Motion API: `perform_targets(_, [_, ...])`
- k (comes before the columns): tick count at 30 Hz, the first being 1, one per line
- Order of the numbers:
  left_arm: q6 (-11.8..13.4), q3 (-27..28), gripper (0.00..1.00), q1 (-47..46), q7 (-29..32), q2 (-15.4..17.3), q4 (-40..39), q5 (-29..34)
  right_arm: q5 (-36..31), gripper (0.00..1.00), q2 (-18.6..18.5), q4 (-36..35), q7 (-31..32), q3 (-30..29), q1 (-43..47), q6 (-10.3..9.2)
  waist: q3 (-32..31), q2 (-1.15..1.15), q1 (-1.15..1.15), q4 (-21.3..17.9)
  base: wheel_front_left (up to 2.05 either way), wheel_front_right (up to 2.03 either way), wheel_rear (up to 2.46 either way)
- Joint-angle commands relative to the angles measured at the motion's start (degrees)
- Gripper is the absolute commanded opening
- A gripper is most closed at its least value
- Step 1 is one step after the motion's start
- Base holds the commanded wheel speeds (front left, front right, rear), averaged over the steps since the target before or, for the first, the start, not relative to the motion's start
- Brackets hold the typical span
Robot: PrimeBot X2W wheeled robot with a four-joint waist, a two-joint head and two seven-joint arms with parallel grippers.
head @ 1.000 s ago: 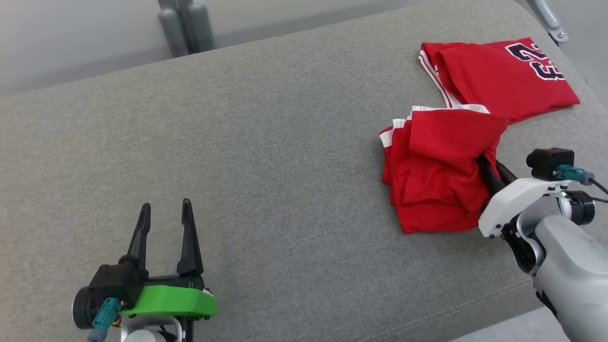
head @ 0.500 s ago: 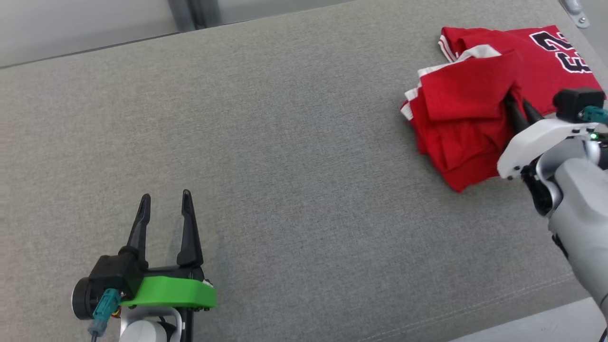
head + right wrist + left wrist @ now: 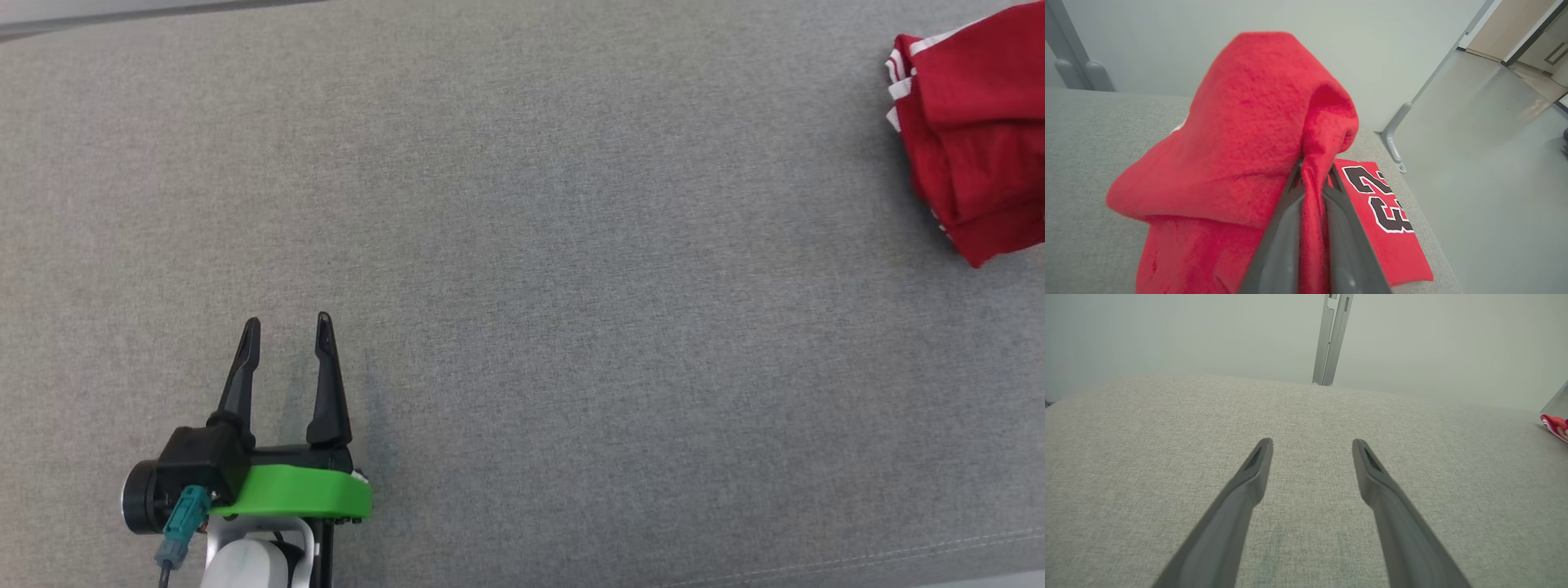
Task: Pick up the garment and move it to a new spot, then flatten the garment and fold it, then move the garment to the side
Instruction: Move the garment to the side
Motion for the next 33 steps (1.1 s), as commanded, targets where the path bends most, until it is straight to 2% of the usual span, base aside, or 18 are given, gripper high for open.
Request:
perform_targets(1, [-0.25, -0.01, 1.00, -1.01, -0.02, 0.19, -0.28, 0.48, -0.88, 0.00, -1.00, 1.03, -0.20, -0.16, -1.15, -0.01, 2.96, 0.00, 0.00, 2.63, 0.00, 0.00, 0.00])
perform_targets(8, [-0.70, -0.09, 1.00, -1.82, -0.02, 0.23, -0.86, 1.87, -5.74, 0.00, -5.68, 5.54, -0.20, -1.36, -4.21, -0.02, 6.47, 0.00, 0.00, 4.02, 0.00, 0.00, 0.00])
perform_targets(9, [-0.74, -0.13, 1.00, -1.92, -0.02, 0.26, -0.82, 2.02, -6.14, 0.32, -5.95, 5.80, -0.21, -1.95, -4.19, -0.02, 6.83, 0.00, 0.00, 4.03, 0.00, 0.00, 0.00])
perform_targets(10, [-0.85, -0.14, 1.00, -2.10, -0.02, 0.35, -0.83, 2.26, -6.65, 0.70, -6.32, 5.98, -0.21, -2.74, -4.25, -0.02, 7.27, 0.00, 0.00, 4.01, 0.00, 0.00, 0.00])
perform_targets(11, [-0.94, -0.17, 1.00, -2.24, -0.02, 0.38, -0.80, 2.46, -7.37, 1.00, -6.70, 5.99, -0.21, -3.52, -4.49, -0.02, 7.57, 0.00, 0.00, 3.93, 0.00, 0.00, 0.00])
perform_targets(16, [-1.05, -0.52, 1.00, -2.89, -0.02, 0.48, -0.69, 2.89, -11.51, 1.00, -6.54, 4.01, -0.18, -8.82, -3.42, -0.02, 8.49, 0.00, 0.00, 3.02, 0.00, 0.00, 0.00])
perform_targets(25, [-1.10, -0.48, 1.00, -3.26, -0.02, 0.92, -0.60, 3.23, -18.24, 1.00, -2.15, -2.13, -0.19, -19.16, 1.44, -0.02, 7.44, 0.00, 0.00, 0.49, 0.00, 0.00, 0.00])
perform_targets(29, [-0.97, -0.06, 1.00, -3.40, -0.02, 1.16, -0.37, 2.97, -19.92, 1.00, 1.28, -8.19, -0.19, -20.54, 2.99, -0.02, 5.83, 0.00, 0.00, -0.57, 0.00, 0.00, 0.00])
perform_targets(33, [-1.08, 0.67, 1.00, -3.69, -0.02, 1.39, -0.40, 2.34, -20.89, 1.00, 4.64, -15.03, -0.18, -18.97, 4.73, -0.02, 3.37, 0.00, 0.00, -1.46, 0.00, 0.00, 0.00])
